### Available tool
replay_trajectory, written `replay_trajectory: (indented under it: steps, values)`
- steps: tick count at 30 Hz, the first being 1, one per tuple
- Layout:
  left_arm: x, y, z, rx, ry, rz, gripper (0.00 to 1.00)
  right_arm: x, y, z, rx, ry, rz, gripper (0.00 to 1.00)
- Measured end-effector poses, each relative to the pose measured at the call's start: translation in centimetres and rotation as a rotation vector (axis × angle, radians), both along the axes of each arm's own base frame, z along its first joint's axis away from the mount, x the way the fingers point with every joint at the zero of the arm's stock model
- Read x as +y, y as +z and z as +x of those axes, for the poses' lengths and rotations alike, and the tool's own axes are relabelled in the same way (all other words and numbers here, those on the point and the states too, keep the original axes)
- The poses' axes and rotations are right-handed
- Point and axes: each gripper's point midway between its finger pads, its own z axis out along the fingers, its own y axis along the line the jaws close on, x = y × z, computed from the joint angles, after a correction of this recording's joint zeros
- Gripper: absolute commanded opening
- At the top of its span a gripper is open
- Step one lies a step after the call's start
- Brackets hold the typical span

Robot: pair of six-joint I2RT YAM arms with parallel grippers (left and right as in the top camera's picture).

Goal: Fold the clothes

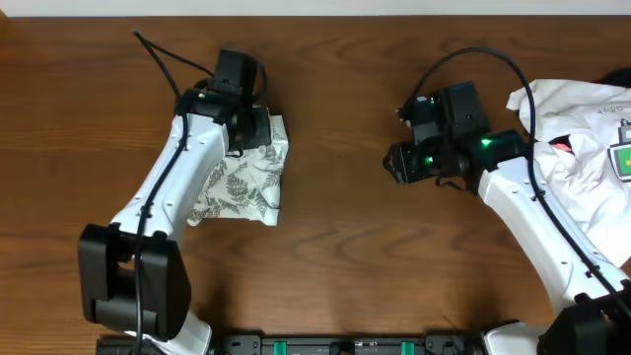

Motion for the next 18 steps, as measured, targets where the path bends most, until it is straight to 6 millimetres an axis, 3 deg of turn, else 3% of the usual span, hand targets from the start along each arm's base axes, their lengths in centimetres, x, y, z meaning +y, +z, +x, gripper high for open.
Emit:
replay_trajectory:
  steps: [7, 15, 18]
  values:
    - [0.2, 1.0, -0.1, -0.024, 0.008, 0.001, 0.06, 0.0, 0.0, 0.0, 0.001, 0.000, 0.000, 0.52]
    - [2.6, 7.5, -0.5, -0.210, 0.135, 0.046, 0.06, 0.0, 0.0, -0.1, 0.004, 0.000, -0.001, 0.52]
    - [3.1, 8.4, -1.1, -0.221, 0.187, 0.041, 0.06, 0.0, 0.0, -0.1, 0.004, 0.000, -0.001, 0.52]
